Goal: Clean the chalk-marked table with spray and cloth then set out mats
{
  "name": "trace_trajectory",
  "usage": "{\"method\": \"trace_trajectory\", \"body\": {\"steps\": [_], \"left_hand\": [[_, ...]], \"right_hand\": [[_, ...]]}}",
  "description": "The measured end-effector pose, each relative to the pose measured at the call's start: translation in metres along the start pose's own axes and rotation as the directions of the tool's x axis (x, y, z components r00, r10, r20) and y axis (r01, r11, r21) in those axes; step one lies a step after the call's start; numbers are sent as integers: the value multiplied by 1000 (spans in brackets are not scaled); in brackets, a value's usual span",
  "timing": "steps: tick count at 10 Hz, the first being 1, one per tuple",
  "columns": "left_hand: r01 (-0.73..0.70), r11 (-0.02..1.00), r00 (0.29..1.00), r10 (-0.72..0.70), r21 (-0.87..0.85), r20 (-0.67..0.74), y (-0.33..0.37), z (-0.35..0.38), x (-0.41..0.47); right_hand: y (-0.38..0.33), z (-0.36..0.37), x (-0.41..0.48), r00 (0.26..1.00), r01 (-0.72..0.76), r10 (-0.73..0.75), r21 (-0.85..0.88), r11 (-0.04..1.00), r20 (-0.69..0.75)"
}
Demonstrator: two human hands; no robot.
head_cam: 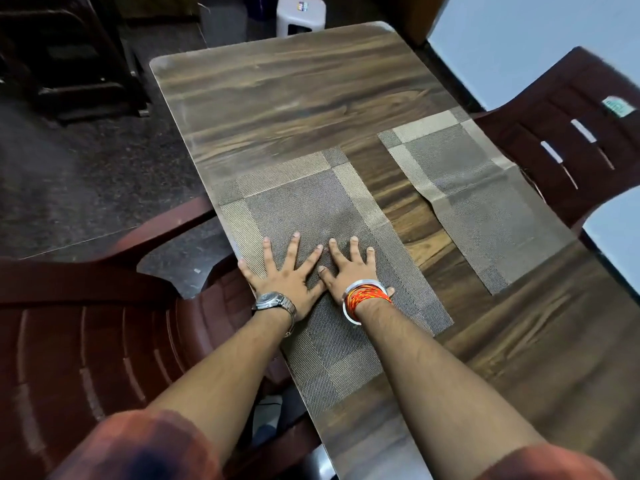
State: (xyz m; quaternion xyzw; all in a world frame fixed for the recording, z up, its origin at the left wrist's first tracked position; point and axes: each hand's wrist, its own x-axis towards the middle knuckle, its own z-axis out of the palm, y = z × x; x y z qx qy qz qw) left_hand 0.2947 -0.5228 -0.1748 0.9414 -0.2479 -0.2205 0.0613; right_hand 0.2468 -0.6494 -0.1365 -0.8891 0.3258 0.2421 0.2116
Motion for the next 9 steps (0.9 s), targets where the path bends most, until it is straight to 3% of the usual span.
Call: {"method": "trace_trajectory", "body": {"steps": [5,7,9], "left_hand": [[25,1000,999,-25,0,43,1,-3,-6],[-10,996,994,-1,93,112,7,-20,-7],[-243,961,970,242,136,20,40,-36,-22]], "right_hand": [[-1,5,-9,999,2,0,36,999,-43],[27,10,-36,956,40,-28,33,999,-292],[80,-13,-71,840,10,9,32,999,-543]]}}
